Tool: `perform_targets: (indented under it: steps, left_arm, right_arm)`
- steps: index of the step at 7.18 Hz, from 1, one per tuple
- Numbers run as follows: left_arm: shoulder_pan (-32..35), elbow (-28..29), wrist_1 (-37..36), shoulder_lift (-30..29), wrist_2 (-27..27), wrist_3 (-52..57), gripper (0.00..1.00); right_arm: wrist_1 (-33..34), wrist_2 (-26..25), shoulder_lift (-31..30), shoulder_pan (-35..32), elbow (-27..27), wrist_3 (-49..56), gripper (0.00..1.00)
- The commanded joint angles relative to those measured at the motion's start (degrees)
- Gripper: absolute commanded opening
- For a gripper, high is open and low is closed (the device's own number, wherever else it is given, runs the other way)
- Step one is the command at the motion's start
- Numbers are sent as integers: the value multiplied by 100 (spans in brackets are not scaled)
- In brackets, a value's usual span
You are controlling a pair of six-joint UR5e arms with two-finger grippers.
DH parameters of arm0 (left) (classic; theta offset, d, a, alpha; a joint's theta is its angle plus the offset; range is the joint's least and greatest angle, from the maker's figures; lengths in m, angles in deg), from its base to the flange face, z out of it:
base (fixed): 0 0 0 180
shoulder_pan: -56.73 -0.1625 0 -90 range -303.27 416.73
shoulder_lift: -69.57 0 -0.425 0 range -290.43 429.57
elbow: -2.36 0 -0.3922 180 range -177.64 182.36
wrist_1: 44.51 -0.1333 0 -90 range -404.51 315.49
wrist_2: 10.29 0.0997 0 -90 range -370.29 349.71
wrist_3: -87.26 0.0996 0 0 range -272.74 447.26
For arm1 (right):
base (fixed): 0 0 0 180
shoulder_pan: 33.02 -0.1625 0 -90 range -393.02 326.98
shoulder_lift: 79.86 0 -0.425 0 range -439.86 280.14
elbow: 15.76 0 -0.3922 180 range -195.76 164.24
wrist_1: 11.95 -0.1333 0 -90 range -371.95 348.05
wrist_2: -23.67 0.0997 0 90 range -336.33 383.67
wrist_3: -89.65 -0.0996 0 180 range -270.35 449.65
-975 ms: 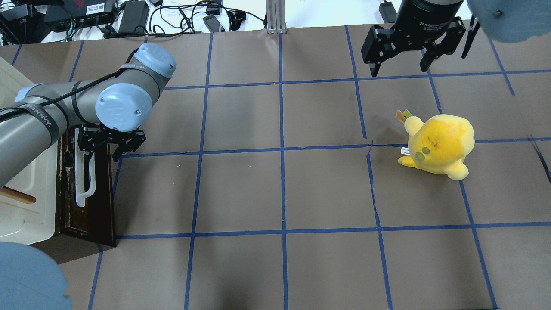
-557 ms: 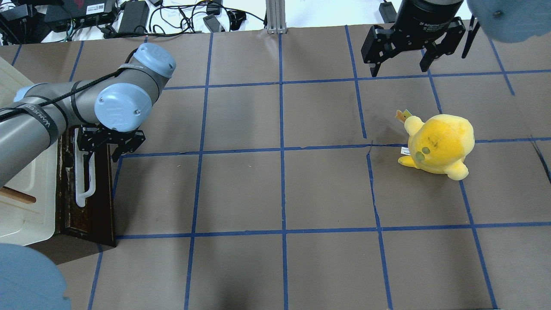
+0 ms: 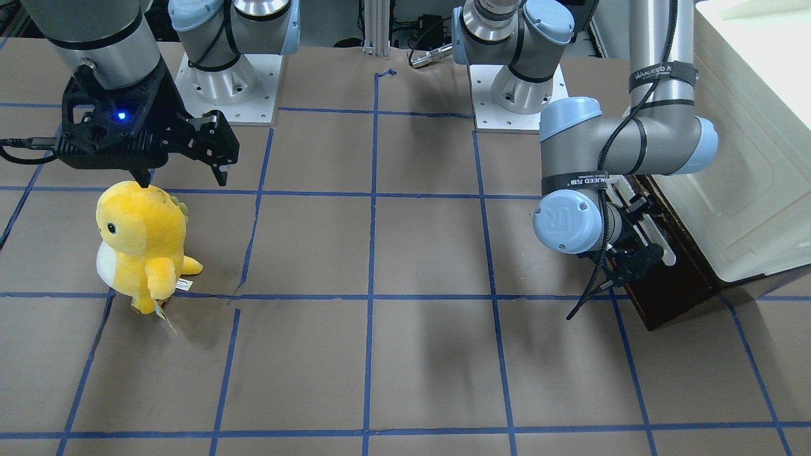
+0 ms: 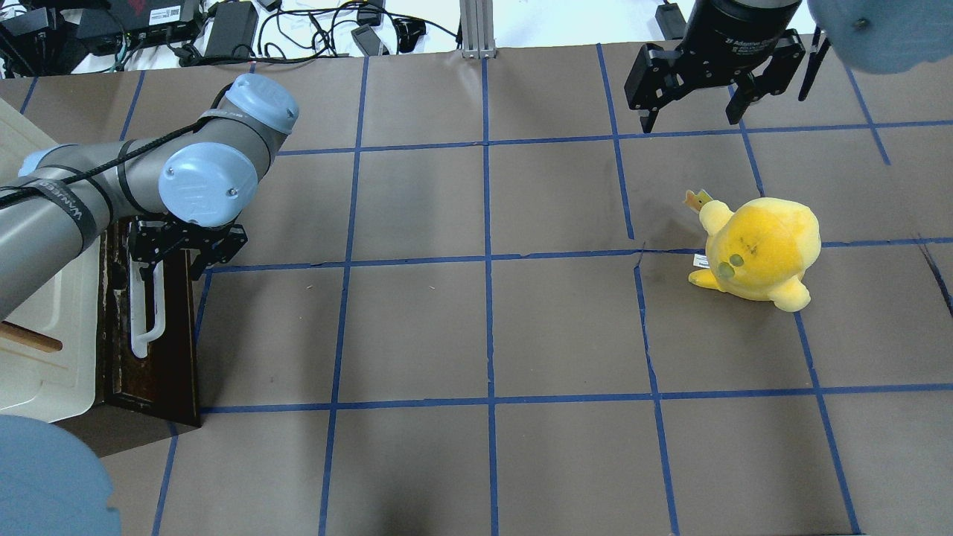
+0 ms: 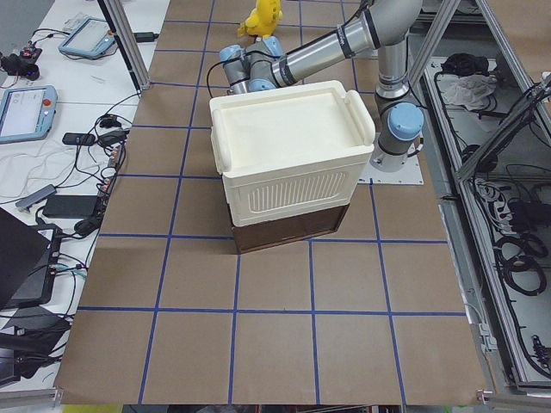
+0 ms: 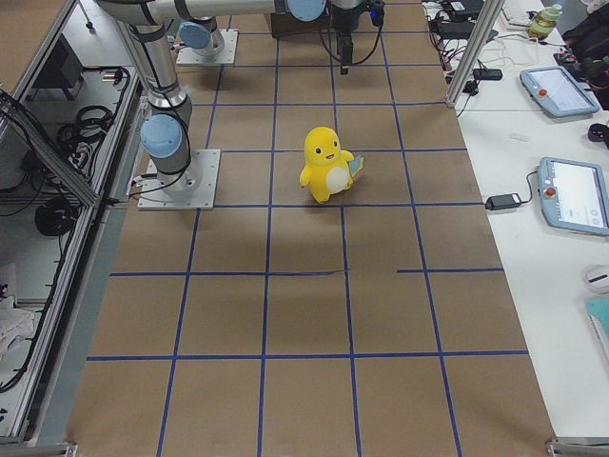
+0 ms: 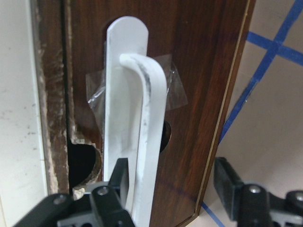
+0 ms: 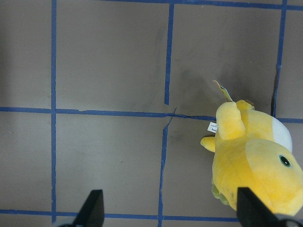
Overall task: Pull drawer sideways
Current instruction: 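Lower the open left gripper around the white handle bar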
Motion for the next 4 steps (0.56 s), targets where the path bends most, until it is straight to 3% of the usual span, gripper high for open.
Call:
perform_targets:
  steps: [1, 4]
  left_arm:
    - [-24, -8, -1, -9, -16, -25, 69]
    - [-42, -17, 8, 17, -16, 28, 60]
  right_arm:
    - [0, 1, 0, 0, 0, 0, 100]
    - [0, 1, 0, 0, 0, 0, 100]
